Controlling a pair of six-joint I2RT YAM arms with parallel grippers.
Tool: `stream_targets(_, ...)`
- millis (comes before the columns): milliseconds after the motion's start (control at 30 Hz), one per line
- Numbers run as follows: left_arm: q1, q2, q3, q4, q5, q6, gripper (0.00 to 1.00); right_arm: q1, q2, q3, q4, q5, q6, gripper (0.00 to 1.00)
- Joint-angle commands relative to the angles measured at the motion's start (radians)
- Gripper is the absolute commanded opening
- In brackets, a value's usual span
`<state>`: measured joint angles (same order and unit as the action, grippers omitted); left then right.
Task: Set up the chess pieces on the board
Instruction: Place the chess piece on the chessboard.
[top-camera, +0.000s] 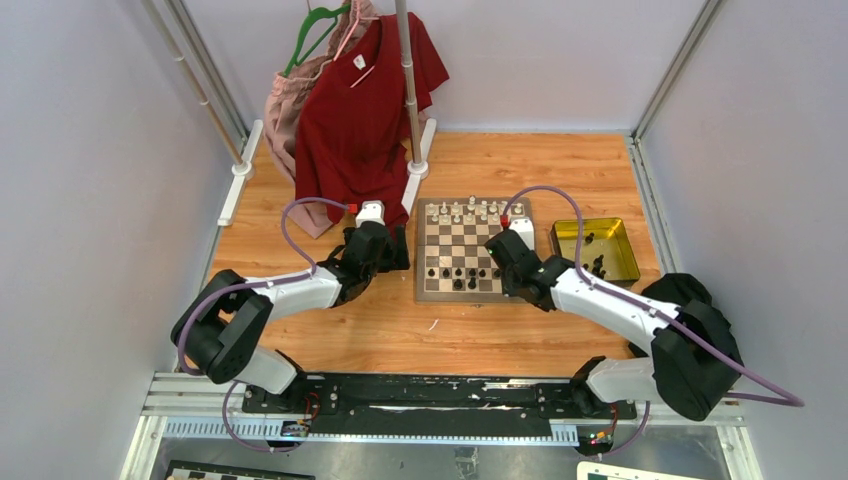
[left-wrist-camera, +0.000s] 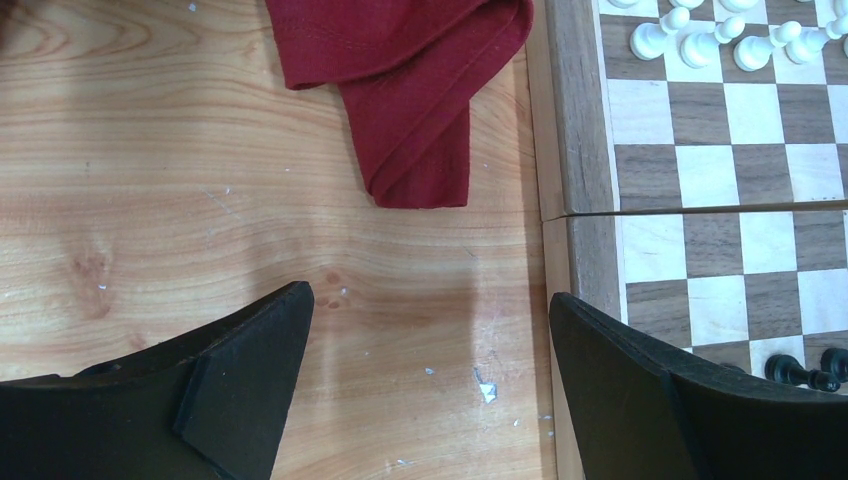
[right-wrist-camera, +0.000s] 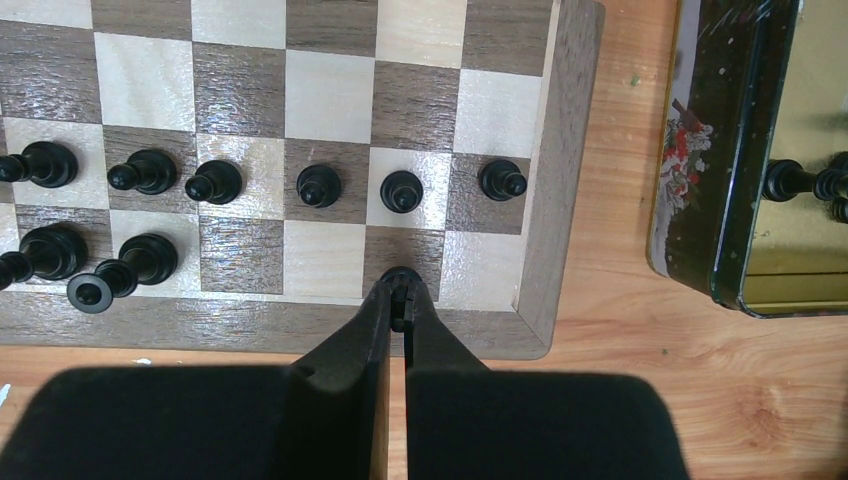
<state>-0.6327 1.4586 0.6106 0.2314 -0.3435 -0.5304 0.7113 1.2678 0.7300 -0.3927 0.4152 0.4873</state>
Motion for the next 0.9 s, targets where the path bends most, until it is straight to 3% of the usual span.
stream_targets(0, -0.006, 0.011, 0.006, 0.028, -0.014, 0.009, 0.94, -0.013, 0.013, -0.001, 0.023, 0.016, -0.011, 0.0)
stream_targets(500, -0.006, 0.009, 0.006, 0.029, -0.012, 0.012, 0.94, -0.039, 0.037, -0.004, 0.046, -0.003, -0.017, 0.0)
stream_targets(700, -0.005, 0.009, 0.005, 0.028, -0.011, 0.01, 0.94, -0.039, 0.043, -0.009, 0.047, -0.011, -0.017, 0.12)
stream_targets(867, -0.006, 0.011, 0.005, 0.029, -0.006, 0.01, 0.94, -0.039, 0.03, -0.008, 0.046, -0.022, -0.022, 0.34)
